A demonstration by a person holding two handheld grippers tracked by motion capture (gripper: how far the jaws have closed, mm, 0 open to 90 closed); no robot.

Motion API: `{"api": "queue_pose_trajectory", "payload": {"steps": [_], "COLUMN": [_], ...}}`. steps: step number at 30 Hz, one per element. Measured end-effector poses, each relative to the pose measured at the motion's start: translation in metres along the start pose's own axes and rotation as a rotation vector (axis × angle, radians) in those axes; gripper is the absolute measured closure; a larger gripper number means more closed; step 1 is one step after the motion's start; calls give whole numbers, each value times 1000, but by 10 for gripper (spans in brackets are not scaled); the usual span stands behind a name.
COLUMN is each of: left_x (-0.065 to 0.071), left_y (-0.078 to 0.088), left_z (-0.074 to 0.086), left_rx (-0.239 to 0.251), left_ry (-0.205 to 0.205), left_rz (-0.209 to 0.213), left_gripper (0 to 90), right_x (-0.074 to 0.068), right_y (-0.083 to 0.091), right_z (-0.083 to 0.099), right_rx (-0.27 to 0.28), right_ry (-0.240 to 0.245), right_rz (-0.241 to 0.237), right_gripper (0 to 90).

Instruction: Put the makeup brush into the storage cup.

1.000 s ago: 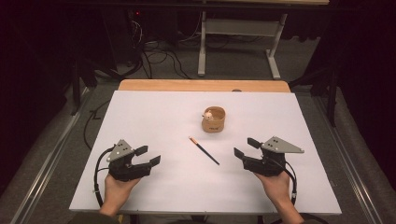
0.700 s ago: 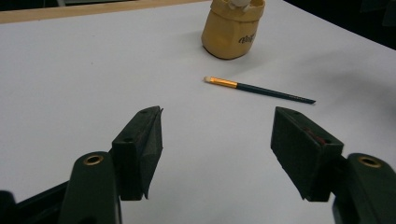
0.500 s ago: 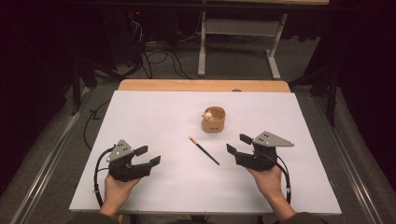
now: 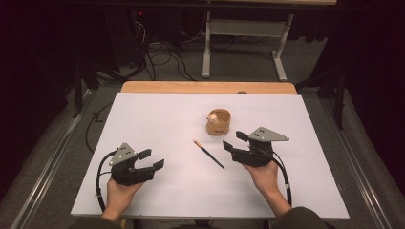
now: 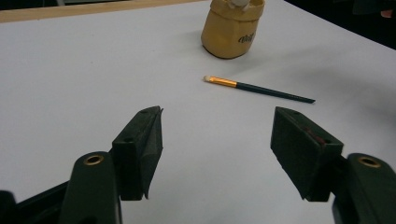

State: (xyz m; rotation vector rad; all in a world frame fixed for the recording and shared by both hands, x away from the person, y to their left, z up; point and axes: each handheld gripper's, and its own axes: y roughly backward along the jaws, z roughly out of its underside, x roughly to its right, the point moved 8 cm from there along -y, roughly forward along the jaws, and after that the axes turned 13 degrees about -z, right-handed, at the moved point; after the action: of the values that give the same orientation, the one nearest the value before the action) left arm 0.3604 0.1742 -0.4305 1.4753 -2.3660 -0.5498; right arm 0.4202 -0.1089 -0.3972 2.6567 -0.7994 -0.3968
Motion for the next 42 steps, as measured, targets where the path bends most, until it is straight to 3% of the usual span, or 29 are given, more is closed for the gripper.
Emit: {"api": "queue_pose_trajectory", "payload": {"steps": [32, 42], "left_x": [2, 2], "left_y": [-2, -2], "left_z": [-1, -1], "left_rx": [1, 0], "left_ry": [-5, -9], "left_rz": [7, 9], "left_gripper": [348, 349], "right_x": [-11, -9], "right_y": [-49, -66], "right_z": [-21, -25], "right_rx": [-23, -98], "right_ry": [26, 40], "right_rz": [-36, -29], "right_gripper": [391, 392]}}
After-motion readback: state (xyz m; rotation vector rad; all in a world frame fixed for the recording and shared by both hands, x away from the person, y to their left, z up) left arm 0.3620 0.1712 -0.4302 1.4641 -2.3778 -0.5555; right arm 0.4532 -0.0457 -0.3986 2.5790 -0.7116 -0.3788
